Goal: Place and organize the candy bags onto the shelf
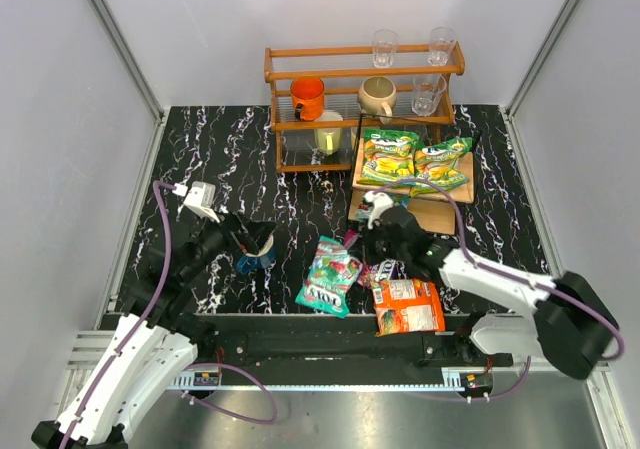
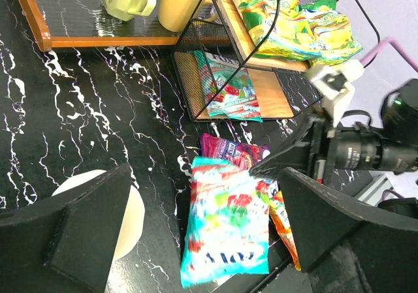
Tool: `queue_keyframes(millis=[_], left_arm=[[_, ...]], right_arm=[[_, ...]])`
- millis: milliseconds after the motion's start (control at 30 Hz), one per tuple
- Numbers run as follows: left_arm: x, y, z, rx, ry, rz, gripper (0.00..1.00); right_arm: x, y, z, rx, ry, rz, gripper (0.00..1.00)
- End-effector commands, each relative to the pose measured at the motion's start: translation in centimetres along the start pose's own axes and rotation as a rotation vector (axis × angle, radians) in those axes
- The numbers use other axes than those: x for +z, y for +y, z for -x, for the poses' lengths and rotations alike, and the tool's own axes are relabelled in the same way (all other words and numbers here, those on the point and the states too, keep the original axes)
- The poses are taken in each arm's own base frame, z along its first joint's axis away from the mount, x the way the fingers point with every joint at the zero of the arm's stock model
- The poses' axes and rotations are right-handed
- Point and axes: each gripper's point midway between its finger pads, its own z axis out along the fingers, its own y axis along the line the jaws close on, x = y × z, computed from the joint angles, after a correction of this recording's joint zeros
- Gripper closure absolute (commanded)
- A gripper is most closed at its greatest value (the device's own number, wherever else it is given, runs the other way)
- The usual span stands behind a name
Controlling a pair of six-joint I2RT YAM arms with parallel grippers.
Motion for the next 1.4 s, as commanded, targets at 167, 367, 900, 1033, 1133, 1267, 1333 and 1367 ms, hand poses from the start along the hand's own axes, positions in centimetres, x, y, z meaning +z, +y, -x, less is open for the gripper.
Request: queue_keyframes(millis=[167,367,900,1033,1133,1267,1333,1367], left_arm=[[0.2,-1.1,1.2,-0.016,-0.045,-0.044,0.01],[0.4,-1.0,1.1,-0.013,-0.04,-0.041,0.01],[0.5,-0.5,0.5,-0.02,-0.025,-0.031,0.01],[0.4,-0.5,0.3,-0.022,-0.024,-0.03,0.01],[0.2,-0.5,0.3,-0.018,-0.028,-0.029,0.01],[0.3,-0.5,0.2,-0.022,-0.022,-0.033,0.01],[0.3,-0.6,0.1,-0.025,-0.018,-0.035,0.01],[0.3,-0.6,0.2,-0.025,-0.019,-0.036,0.01]], right_arm=[[-6.7,-7.9,1.2,0.695,-0.499,-0.445,1.0],[-7.8,-6.5,-3.7,0.622,-0.343,-0.546,1.0],[-4.0,9.0,-6.9,0.314,-0.201,-0.176,0.61],[-5.0,11.8,-5.5,0.157,-0.249,0.042,0.54],[-6.0,9.7,-4.5,-0.01,-0.304,-0.033,0.42],[-7.4,6.9,-2.7,-0.127,-0.353,-0.104,0.25],[-6.7,6.2,-2.4,-0.166,-0.27,-0.049,0.23],[-6.5,5.7,-2.3,-0.167,-0.242,-0.043,0.22]])
